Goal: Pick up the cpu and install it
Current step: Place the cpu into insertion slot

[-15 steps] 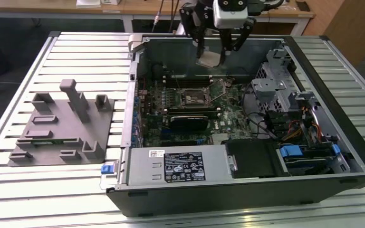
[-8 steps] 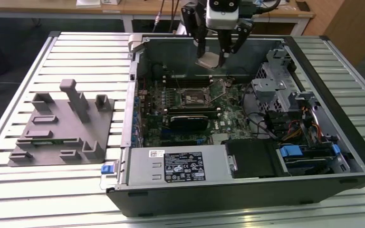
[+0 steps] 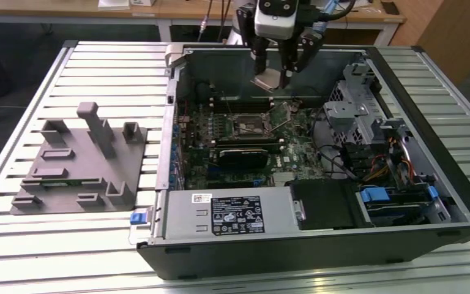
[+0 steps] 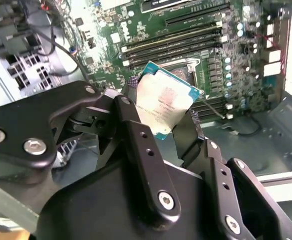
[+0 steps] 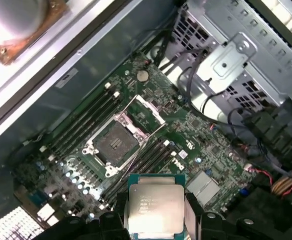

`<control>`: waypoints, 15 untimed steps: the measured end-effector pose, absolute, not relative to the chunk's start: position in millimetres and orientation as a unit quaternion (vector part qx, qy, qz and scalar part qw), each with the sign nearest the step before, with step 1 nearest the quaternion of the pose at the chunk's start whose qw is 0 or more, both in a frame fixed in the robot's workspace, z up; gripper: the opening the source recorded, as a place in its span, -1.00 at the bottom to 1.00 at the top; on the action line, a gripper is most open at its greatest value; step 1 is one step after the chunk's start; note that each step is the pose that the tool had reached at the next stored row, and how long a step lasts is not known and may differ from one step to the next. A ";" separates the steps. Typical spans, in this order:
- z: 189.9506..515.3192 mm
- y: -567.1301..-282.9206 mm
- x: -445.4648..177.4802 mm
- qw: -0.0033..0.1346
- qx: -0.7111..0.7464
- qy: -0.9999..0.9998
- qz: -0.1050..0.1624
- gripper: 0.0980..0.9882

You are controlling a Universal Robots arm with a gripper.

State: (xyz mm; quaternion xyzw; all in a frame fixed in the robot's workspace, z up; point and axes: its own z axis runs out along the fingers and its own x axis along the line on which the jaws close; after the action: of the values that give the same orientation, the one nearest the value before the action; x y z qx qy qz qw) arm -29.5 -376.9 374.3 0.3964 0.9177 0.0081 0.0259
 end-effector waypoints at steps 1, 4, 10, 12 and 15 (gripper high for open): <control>374.0 -376.9 -29.5 0.026 0.404 0.914 0.008 -0.02; 373.0 -376.9 -29.5 0.026 0.429 0.903 0.007 -0.02; 371.7 -376.4 -29.5 0.027 0.468 0.883 0.006 -0.02; 371.2 -376.2 -29.5 0.027 0.478 0.878 0.006 -0.02; 370.6 -376.0 -29.5 0.027 0.497 0.867 0.006 -0.02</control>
State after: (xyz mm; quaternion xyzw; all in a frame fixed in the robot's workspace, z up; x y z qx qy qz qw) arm -29.5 -376.0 370.6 0.4967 0.8674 0.0056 0.0275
